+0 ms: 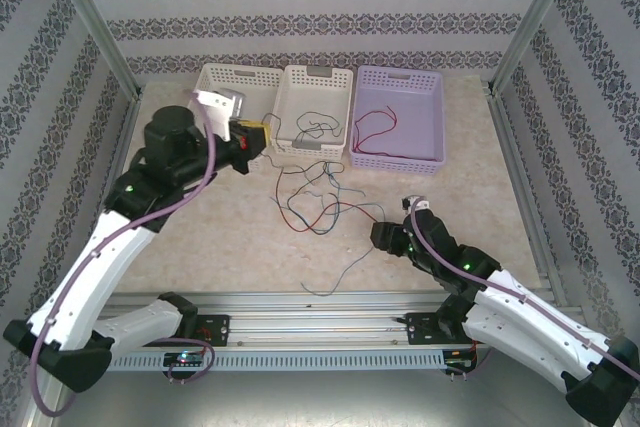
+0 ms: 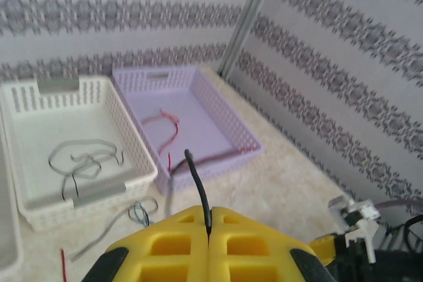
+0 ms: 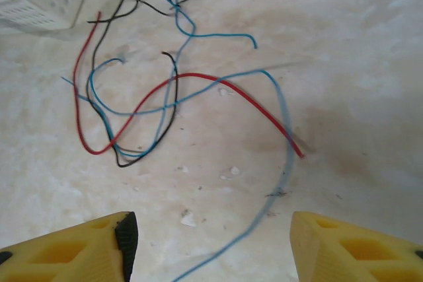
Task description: Untangle the cables
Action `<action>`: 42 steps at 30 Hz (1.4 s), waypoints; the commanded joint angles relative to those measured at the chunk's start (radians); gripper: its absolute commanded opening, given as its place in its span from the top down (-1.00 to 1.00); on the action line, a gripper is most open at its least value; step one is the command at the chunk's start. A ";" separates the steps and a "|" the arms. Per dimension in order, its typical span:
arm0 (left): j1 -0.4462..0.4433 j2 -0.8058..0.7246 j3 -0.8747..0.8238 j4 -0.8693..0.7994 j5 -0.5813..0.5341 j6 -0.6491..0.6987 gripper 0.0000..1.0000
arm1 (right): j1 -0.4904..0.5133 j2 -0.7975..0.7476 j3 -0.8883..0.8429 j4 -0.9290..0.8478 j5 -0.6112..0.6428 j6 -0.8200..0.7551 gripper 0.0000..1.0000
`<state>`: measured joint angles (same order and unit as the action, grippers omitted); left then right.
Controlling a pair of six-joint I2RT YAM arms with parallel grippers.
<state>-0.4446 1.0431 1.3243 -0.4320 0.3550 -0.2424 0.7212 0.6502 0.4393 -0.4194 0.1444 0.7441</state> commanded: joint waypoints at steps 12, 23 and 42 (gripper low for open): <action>0.018 0.026 0.345 -0.023 -0.154 0.072 1.00 | -0.066 0.022 -0.084 0.037 -0.015 0.048 -0.36; 0.018 0.196 0.611 0.087 -0.135 0.060 1.00 | -0.093 0.143 -0.090 0.083 0.020 0.050 -0.47; 0.018 0.379 0.881 0.210 -0.064 -0.057 1.00 | -0.159 0.558 -0.041 0.401 -0.042 0.021 -0.24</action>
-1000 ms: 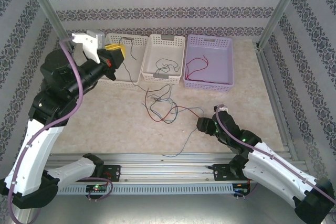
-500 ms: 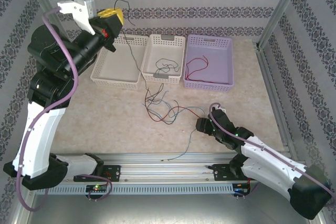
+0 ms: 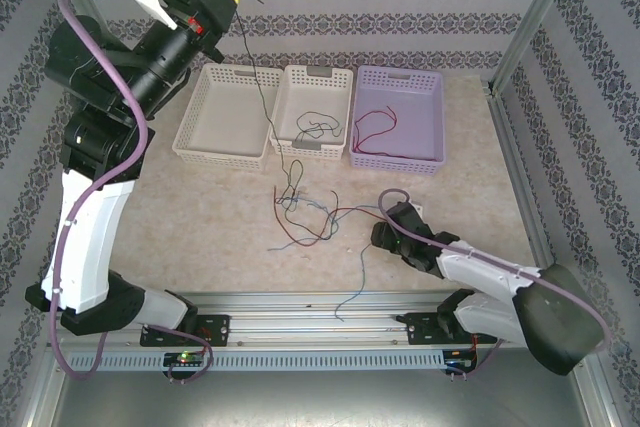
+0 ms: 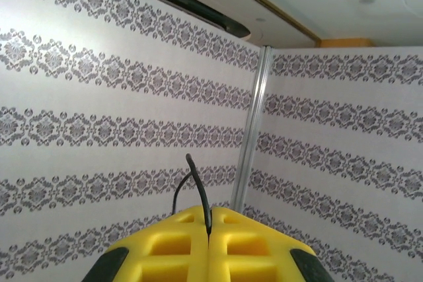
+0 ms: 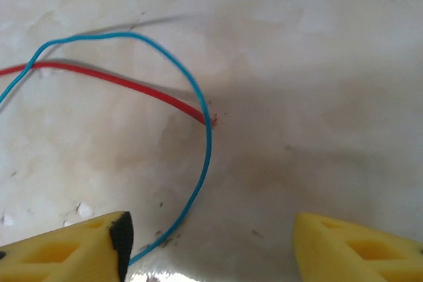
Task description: Untangle the cables
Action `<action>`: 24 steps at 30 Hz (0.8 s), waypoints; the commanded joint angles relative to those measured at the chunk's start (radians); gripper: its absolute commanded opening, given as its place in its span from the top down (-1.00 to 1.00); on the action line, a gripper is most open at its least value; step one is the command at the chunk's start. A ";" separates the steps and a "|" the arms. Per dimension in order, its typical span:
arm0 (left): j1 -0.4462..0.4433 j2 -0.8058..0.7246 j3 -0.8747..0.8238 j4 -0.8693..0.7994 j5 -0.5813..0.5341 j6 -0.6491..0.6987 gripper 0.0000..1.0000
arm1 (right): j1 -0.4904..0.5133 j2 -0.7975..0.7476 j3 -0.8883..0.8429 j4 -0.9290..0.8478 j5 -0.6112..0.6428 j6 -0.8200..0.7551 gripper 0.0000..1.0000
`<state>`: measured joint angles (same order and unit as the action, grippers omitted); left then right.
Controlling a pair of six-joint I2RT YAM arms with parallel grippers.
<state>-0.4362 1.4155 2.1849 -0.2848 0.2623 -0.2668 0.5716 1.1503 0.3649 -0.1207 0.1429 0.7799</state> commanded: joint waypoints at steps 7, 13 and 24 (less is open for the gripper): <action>0.012 0.022 0.013 0.079 0.054 -0.058 1.00 | -0.014 0.091 0.068 0.122 -0.067 -0.026 -0.08; 0.009 0.006 -0.066 0.142 0.097 -0.123 1.00 | 0.040 0.012 0.168 0.193 -0.199 -0.145 -0.14; 0.009 -0.031 -0.105 0.130 0.063 -0.091 1.00 | 0.249 0.295 0.362 0.277 -0.313 -0.315 -0.30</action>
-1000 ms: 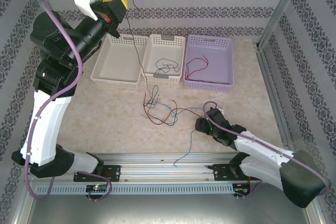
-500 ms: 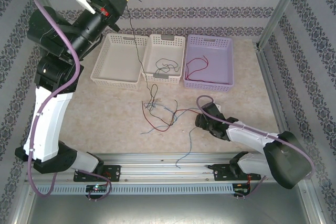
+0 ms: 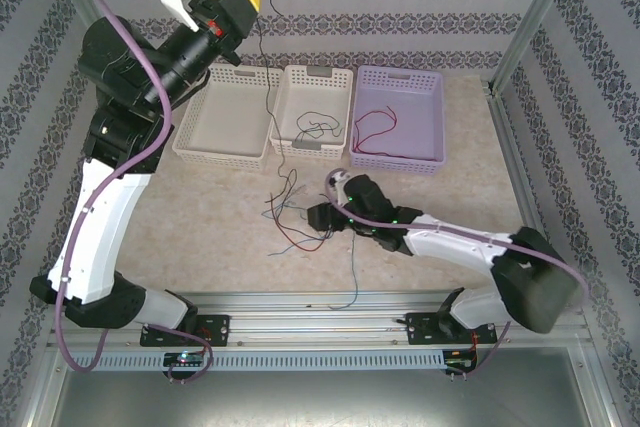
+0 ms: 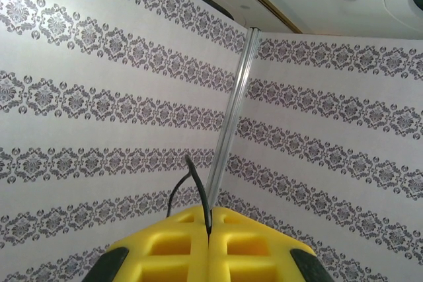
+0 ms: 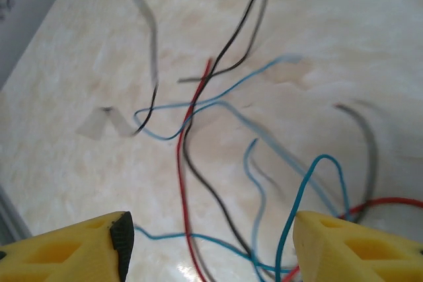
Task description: Untangle the cables
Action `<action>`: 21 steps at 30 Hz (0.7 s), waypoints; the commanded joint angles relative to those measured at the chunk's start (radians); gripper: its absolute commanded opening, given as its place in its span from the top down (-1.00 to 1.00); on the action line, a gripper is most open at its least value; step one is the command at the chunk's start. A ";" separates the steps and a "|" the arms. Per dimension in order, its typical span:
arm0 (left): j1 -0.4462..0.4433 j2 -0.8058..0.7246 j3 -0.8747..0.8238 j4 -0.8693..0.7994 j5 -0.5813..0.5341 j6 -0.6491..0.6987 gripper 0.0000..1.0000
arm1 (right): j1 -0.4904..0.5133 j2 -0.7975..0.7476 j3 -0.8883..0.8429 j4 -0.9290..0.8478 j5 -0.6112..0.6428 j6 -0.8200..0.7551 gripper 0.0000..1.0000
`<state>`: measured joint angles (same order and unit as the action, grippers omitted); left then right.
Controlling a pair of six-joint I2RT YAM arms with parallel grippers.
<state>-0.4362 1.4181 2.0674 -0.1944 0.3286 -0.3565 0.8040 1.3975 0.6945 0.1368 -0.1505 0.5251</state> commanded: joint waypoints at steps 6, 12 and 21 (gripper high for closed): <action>0.011 0.018 0.074 0.025 -0.016 0.031 1.00 | 0.012 0.043 -0.008 0.034 0.053 -0.035 -0.23; 0.010 0.084 0.092 0.109 -0.035 0.069 1.00 | 0.011 -0.097 -0.075 -0.006 0.090 -0.060 -0.23; 0.013 0.307 0.298 0.210 -0.040 0.082 1.00 | 0.011 -0.367 -0.160 -0.090 0.067 -0.086 -0.23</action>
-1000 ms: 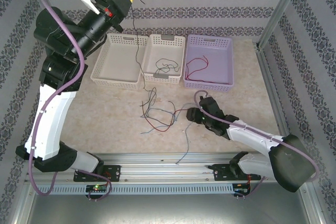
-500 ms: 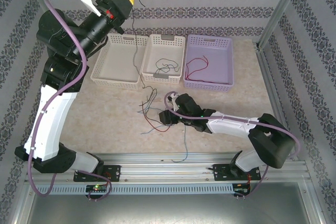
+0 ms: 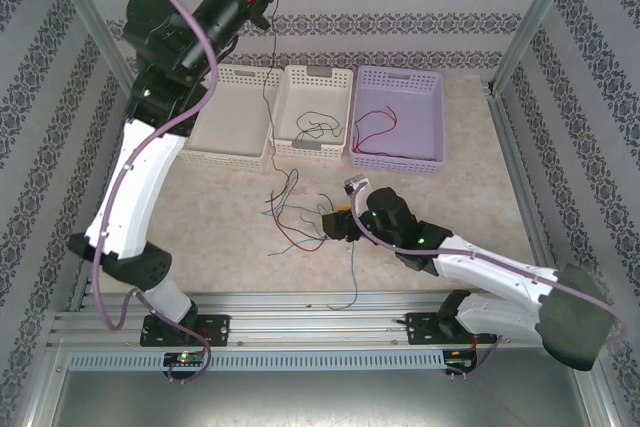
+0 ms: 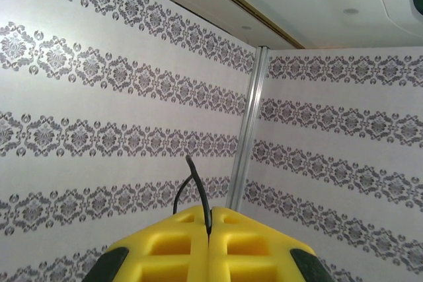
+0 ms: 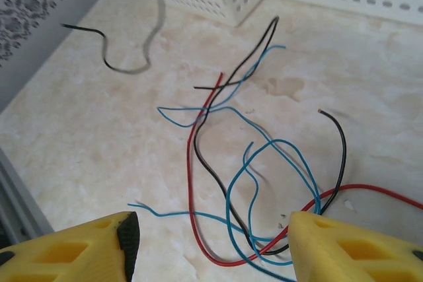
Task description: Untangle the cables
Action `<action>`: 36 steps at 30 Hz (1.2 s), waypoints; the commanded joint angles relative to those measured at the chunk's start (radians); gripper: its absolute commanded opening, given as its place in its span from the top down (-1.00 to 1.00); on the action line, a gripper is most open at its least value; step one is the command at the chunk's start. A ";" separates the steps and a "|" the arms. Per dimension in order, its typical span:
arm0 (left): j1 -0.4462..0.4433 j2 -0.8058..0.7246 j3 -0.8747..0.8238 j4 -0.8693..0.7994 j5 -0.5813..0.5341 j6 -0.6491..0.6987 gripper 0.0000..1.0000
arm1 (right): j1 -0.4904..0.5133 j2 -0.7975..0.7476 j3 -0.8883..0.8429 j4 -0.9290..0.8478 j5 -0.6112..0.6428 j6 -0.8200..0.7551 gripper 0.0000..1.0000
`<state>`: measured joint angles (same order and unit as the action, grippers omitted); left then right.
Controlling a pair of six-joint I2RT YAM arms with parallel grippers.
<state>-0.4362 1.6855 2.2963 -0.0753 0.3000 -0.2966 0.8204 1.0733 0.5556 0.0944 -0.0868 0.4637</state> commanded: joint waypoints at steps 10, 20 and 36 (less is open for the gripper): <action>0.036 0.272 0.254 0.229 -0.048 0.009 1.00 | -0.004 -0.258 -0.094 -0.150 -0.043 -0.023 -0.24; 0.042 0.442 0.306 0.391 -0.082 0.017 1.00 | -0.004 -0.352 -0.161 -0.196 -0.053 -0.020 -0.24; 0.043 0.642 0.126 0.355 -0.082 0.012 1.00 | -0.004 -0.409 -0.181 -0.239 -0.074 0.008 -0.23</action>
<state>-0.4034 2.3032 2.4378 0.2745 0.2047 -0.2764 0.8204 0.6735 0.3897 -0.1303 -0.1516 0.4641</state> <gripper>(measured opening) 0.045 0.616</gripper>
